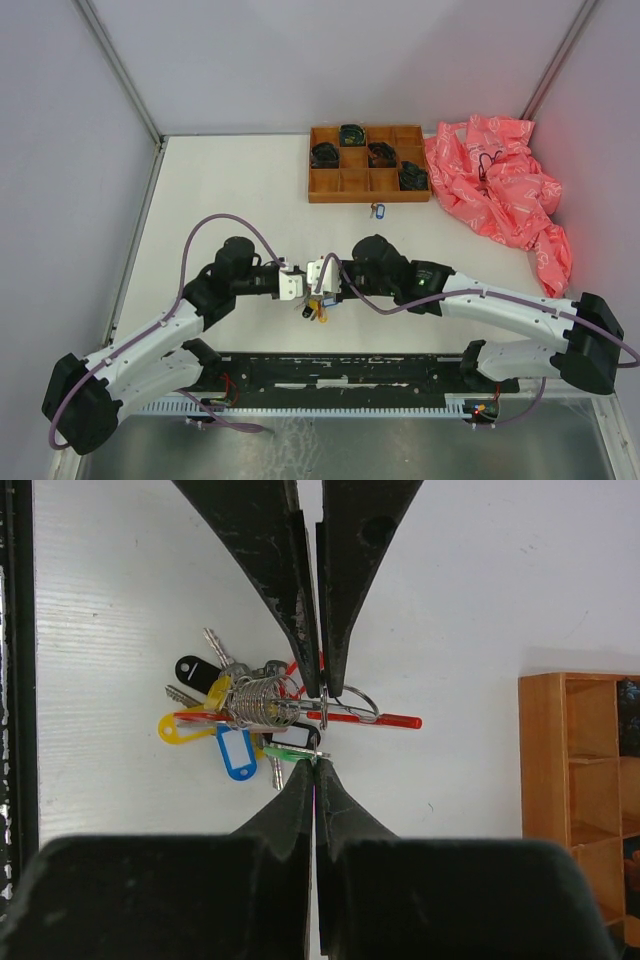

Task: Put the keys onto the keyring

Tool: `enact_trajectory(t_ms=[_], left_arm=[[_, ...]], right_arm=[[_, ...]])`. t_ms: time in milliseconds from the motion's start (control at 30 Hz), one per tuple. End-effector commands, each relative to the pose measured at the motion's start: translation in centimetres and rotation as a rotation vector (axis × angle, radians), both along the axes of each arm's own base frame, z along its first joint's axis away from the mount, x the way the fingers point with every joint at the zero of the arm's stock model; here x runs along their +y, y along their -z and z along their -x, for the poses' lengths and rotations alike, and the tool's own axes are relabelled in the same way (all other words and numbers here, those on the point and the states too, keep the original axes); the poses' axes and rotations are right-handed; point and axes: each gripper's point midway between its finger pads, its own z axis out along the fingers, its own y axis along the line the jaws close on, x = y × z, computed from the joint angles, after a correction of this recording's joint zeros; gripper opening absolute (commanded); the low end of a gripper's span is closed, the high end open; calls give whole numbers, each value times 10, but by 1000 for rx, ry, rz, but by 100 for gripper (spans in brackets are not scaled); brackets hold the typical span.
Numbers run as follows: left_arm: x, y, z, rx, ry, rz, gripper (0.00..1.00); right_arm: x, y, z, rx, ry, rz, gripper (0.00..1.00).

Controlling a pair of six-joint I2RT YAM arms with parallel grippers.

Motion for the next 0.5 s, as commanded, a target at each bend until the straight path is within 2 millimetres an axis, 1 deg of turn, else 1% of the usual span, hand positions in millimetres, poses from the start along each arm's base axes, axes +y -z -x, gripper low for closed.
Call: enact_trajectory(t_ms=[0,467], left_arm=[[-10,-35,-4,-108,21,82,3],[-12,-35,1,-89,50,87,3]], right_arm=[[12,-5,-2,1,13,-8,1],[11,-6,-10,-37,43,-22,1]])
